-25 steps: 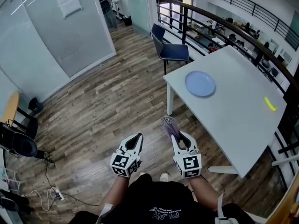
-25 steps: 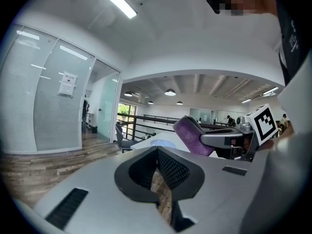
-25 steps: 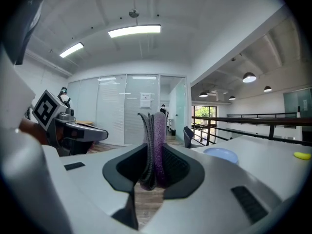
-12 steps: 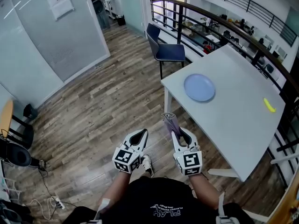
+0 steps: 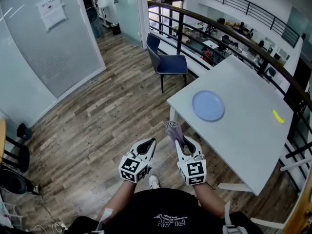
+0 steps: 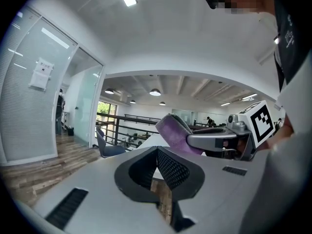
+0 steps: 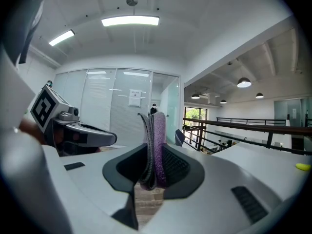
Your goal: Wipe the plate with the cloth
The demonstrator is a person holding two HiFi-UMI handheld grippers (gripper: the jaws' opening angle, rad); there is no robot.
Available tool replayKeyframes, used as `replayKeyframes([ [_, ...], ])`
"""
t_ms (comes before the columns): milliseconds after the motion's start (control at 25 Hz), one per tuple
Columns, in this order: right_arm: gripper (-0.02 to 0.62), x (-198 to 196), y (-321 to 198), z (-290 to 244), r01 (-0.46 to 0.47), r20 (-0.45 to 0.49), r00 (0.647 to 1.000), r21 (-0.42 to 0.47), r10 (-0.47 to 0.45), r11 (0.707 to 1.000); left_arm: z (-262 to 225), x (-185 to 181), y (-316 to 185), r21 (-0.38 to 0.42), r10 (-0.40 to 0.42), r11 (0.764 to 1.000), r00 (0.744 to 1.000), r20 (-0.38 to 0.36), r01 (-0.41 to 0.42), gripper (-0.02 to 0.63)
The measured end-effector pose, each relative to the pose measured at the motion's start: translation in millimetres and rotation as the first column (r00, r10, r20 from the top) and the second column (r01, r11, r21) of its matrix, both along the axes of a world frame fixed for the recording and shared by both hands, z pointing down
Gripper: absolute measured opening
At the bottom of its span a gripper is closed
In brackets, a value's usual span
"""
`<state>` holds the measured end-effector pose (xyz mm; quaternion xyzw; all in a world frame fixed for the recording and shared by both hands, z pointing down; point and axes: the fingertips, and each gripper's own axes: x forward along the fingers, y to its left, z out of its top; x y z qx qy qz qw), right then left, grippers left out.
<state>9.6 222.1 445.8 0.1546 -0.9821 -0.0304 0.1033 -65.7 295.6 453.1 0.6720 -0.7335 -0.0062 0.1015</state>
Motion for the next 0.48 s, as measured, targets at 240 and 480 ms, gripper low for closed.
replayKeyframes([
  [240, 0.095, -41, -6, 9, -0.045, -0.006, 0.999, 0.003, 0.045, 0.999, 8, -44, -11, 0.011, 0.039, 0.999, 0.999, 0.000, -0.039, 0.014],
  [480, 0.095, -54, -18, 10, -0.102, -0.004, 0.995, -0.009, 0.102, 0.995, 14, -65, -23, 0.007, 0.074, 0.997, 0.997, -0.028, -0.074, 0.014],
])
